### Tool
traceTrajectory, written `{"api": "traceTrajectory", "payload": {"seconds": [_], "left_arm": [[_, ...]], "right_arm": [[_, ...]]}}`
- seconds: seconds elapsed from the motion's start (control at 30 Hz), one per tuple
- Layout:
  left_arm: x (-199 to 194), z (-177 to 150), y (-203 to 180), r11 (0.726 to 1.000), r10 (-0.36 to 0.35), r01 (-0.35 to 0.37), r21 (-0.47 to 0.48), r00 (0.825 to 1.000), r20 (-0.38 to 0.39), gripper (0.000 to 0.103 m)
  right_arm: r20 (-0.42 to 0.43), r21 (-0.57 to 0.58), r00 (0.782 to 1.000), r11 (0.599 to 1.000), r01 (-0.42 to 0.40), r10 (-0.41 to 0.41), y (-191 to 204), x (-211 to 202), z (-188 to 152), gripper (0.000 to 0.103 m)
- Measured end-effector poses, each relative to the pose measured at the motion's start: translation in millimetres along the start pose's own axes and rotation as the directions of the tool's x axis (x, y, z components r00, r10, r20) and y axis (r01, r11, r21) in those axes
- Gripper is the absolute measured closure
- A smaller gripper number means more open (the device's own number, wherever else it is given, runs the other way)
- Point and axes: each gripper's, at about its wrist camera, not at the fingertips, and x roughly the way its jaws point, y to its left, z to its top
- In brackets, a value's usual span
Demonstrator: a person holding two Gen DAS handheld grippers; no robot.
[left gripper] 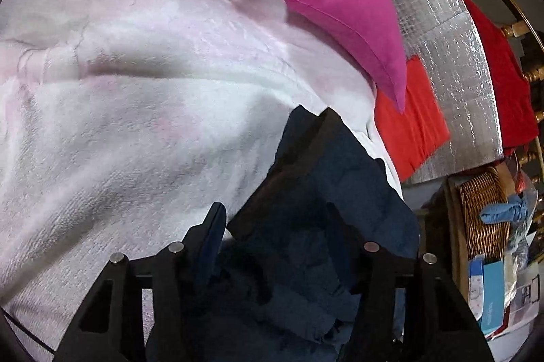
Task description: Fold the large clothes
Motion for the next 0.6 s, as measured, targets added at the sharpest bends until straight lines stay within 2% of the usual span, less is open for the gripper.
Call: {"api": "traceTrajectory", "payload": {"seconds": [0.1, 0.2, 0.4, 0.47, 0.5, 0.57, 0.6], "left_arm": [[5.4, -1.6, 1.1, 1.0, 0.014, -0.014, -0.005, 0.999, -0.034, 0.03], [9.7, -6.4, 2.8, 0.999, -0.018, 0.016, -0.037, 0.998, -0.067, 0.03], [10.1, -6.4, -1.0, 0.998, -0.058, 0.058, -0.021, 0.998, -0.027, 0.031], [10.5, -4.5, -0.5, 0.998, -0.068, 0.068, -0.018, 0.998, 0.004, 0.04], [9.7, -3.4, -0.3, 0.997, -0.071, 0.071, -0.013, 0.997, 0.022, 0.05], [9.2, -1.1, -1.9, 0.996, -0.093, 0.093, -0.004, 0.995, 0.046, 0.061], [8.4, -0.8, -3.2, 0.995, -0.1, 0.1, 0.002, 0.993, 0.056, 0.072]], "right_arm": [[-0.004, -0.004, 1.0, 1.0, 0.002, -0.002, 0.9, 2.3, 0.3, 0.069], [-0.008, -0.007, 1.0, 1.0, 0.008, -0.008, 2.4, 4.5, 0.7, 0.068], [-0.005, -0.017, 1.0, 1.0, 0.018, -0.018, 5.9, 7.7, -0.9, 0.068], [-0.004, -0.018, 1.0, 1.0, 0.018, -0.018, 5.5, 7.7, -1.1, 0.068], [-0.004, -0.019, 1.0, 1.0, 0.018, -0.018, 5.2, 7.7, -1.1, 0.068], [-0.004, -0.019, 1.0, 1.0, 0.017, -0.017, 5.2, 7.7, -1.2, 0.068], [-0.004, -0.019, 1.0, 1.0, 0.017, -0.017, 5.2, 7.7, -1.3, 0.068]]}}
